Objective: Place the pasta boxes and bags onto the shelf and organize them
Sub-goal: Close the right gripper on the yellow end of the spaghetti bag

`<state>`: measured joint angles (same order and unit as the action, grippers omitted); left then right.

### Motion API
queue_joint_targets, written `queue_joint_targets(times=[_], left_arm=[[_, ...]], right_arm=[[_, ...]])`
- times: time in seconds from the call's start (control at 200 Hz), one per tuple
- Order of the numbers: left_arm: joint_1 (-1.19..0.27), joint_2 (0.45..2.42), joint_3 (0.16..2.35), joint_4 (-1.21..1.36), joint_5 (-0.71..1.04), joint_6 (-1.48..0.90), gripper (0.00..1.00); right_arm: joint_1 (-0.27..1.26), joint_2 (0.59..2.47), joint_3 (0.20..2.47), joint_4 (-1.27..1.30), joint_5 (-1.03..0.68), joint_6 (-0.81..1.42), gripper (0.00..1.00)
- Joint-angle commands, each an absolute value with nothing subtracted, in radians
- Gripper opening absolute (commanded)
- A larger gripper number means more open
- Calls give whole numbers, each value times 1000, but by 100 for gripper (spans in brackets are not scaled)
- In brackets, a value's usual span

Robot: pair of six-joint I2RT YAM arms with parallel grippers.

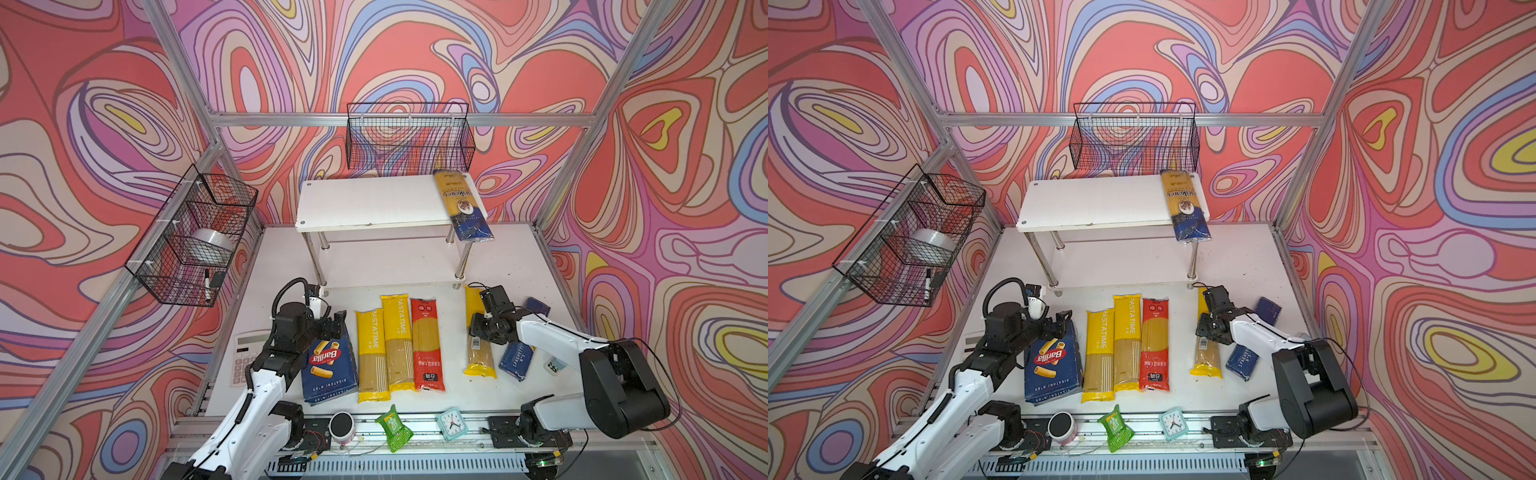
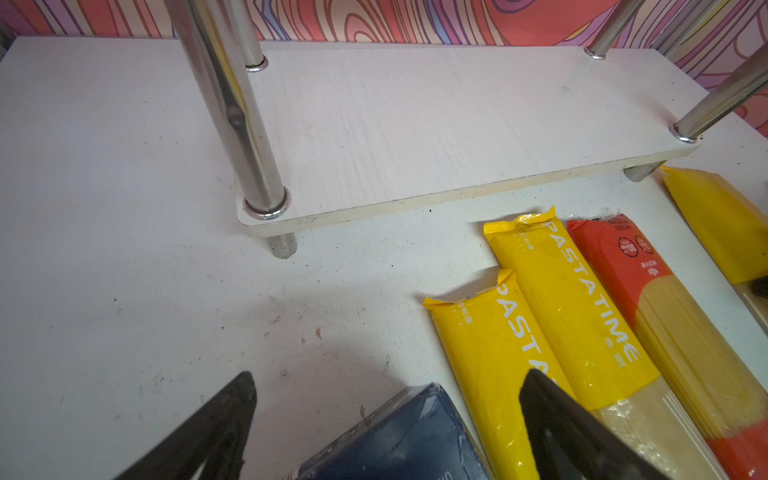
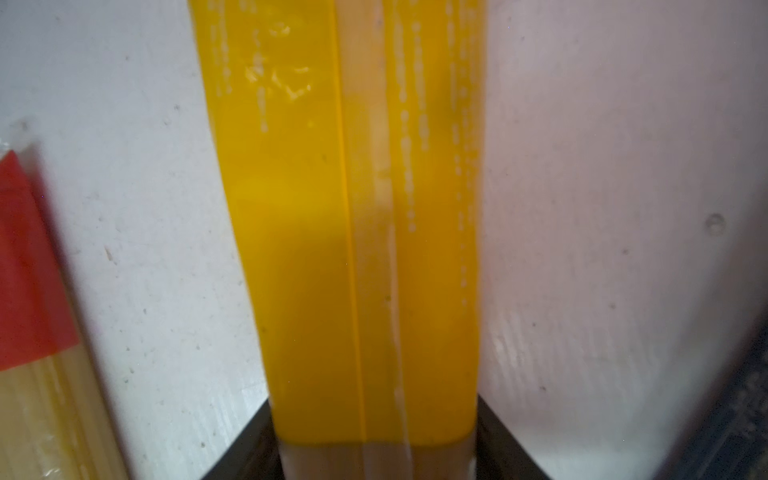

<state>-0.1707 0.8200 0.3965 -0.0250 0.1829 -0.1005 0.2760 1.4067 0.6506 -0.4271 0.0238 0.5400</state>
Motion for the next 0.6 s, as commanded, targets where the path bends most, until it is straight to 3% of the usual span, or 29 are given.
queue_joint_targets(times=[0.0,0.591], left_arm=[[-175,818,401,-5,189,-84,100],[-175,819,402,-5,189,-84,100]], right_arm=[[279,1430,619,-439,-32,538,57],[280,1411,604,-379,-71,555,33]])
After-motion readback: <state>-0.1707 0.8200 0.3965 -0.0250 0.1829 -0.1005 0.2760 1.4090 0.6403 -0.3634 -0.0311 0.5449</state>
